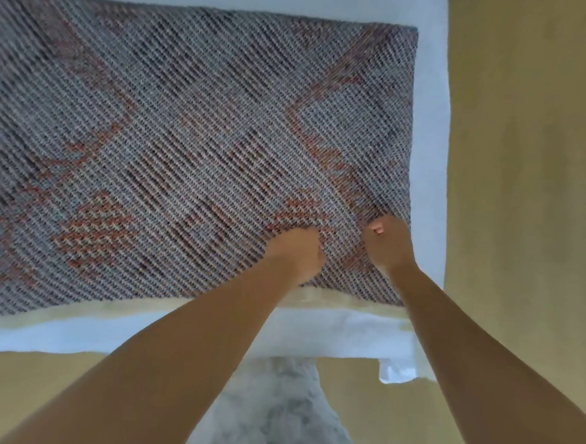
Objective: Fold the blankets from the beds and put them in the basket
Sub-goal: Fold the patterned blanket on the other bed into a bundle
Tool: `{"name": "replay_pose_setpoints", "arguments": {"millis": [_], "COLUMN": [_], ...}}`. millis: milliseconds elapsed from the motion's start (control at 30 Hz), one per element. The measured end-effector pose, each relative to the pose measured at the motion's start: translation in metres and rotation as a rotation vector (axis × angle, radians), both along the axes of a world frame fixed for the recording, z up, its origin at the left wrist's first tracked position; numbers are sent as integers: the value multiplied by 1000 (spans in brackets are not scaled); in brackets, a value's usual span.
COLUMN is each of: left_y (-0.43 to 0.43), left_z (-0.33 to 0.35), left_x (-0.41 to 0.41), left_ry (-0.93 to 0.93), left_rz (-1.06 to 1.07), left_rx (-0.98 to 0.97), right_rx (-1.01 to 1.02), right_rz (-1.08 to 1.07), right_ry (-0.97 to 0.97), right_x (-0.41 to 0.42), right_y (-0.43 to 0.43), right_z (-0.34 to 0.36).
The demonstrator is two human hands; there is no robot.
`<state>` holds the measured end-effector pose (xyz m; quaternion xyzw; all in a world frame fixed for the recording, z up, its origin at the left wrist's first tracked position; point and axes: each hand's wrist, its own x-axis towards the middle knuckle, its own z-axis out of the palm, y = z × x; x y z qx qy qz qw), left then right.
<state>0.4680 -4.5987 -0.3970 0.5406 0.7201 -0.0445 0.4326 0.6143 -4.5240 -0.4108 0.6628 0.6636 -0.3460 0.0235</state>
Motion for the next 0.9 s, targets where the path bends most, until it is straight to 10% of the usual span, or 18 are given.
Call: {"name": "replay_pose_setpoints", "arguments": {"millis": [233,400,900], "left_y": [74,95,40], "left_z": [-4,-13,11], "left_x": [84,100,36], "left_ry": [-31,-102,-330], "left_rz": [179,417,799], "left_rx": [-114,-99,-34], "right_rx": [-192,-435,-359], "right_rz": [-595,-611,-235], "right_ry": [251,545,528], "right_x": [28,18,-79], "right_y": [87,109,76], "right_z": [-9,-5,51]}}
